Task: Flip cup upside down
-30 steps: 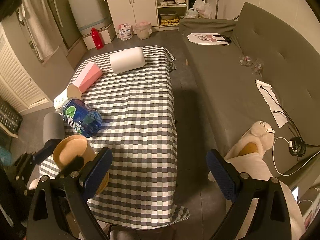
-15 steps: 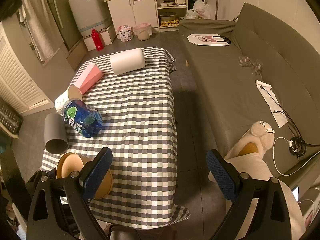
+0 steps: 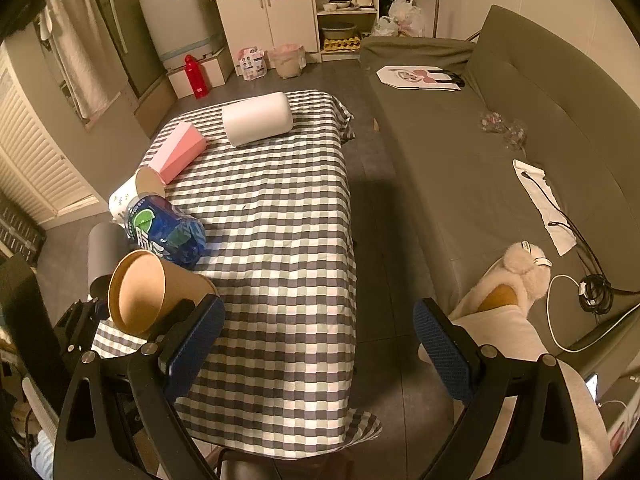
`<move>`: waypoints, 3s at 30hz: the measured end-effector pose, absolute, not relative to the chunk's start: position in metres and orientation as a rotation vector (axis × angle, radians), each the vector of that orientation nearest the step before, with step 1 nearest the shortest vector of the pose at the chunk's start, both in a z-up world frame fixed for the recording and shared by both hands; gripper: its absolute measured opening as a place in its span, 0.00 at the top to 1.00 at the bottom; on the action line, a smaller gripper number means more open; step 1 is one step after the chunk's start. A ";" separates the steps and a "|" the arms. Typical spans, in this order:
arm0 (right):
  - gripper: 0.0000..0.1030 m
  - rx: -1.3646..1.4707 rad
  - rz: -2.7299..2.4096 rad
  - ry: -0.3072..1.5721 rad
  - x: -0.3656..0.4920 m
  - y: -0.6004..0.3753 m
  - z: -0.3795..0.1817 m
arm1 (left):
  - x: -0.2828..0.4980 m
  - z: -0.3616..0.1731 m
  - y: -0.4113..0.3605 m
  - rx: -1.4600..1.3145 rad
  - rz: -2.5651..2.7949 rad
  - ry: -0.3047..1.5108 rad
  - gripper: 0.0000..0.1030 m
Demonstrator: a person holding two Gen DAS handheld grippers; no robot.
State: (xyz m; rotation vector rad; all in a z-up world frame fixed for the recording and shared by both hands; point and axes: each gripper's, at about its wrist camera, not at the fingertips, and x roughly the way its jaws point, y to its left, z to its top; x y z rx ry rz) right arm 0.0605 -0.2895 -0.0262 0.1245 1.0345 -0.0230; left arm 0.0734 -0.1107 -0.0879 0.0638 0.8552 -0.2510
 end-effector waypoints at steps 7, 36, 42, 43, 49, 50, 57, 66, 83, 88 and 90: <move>0.07 0.124 -0.014 1.021 0.060 -0.289 -0.025 | 0.072 -0.080 -0.107 0.086 -0.207 0.820 0.13; 0.07 0.020 0.128 0.741 -0.008 -0.227 -0.002 | -0.004 0.001 -0.010 -0.091 -0.070 0.568 0.01; 0.03 -0.081 0.133 0.752 -0.012 -0.201 -0.018 | -0.008 -0.012 -0.001 -0.109 -0.063 0.594 0.00; 0.00 -0.086 0.134 0.750 -0.013 -0.200 -0.018 | -0.008 -0.015 0.000 -0.107 -0.062 0.602 0.00; 0.00 -0.065 0.126 0.753 -0.011 -0.203 -0.020 | -0.009 -0.020 0.001 -0.094 -0.059 0.620 0.00; 0.00 -0.062 0.124 0.753 -0.011 -0.203 -0.019 | -0.008 -0.020 0.001 -0.094 -0.061 0.621 0.00; 0.00 -0.049 0.109 0.751 -0.010 -0.207 -0.019 | -0.009 -0.022 -0.001 -0.083 -0.061 0.627 0.00; 0.00 -0.051 0.106 0.744 -0.012 -0.207 -0.017 | -0.008 -0.022 -0.002 -0.077 -0.052 0.632 0.00; 0.00 -0.067 0.102 0.759 -0.011 -0.206 -0.018 | -0.009 -0.021 0.000 -0.057 -0.023 0.632 0.00; 0.00 -0.071 0.102 0.760 -0.011 -0.206 -0.019 | -0.009 -0.021 0.000 -0.056 -0.026 0.636 0.00; 0.00 -0.071 0.101 0.761 -0.011 -0.206 -0.019 | -0.009 -0.021 0.000 -0.055 -0.026 0.634 0.00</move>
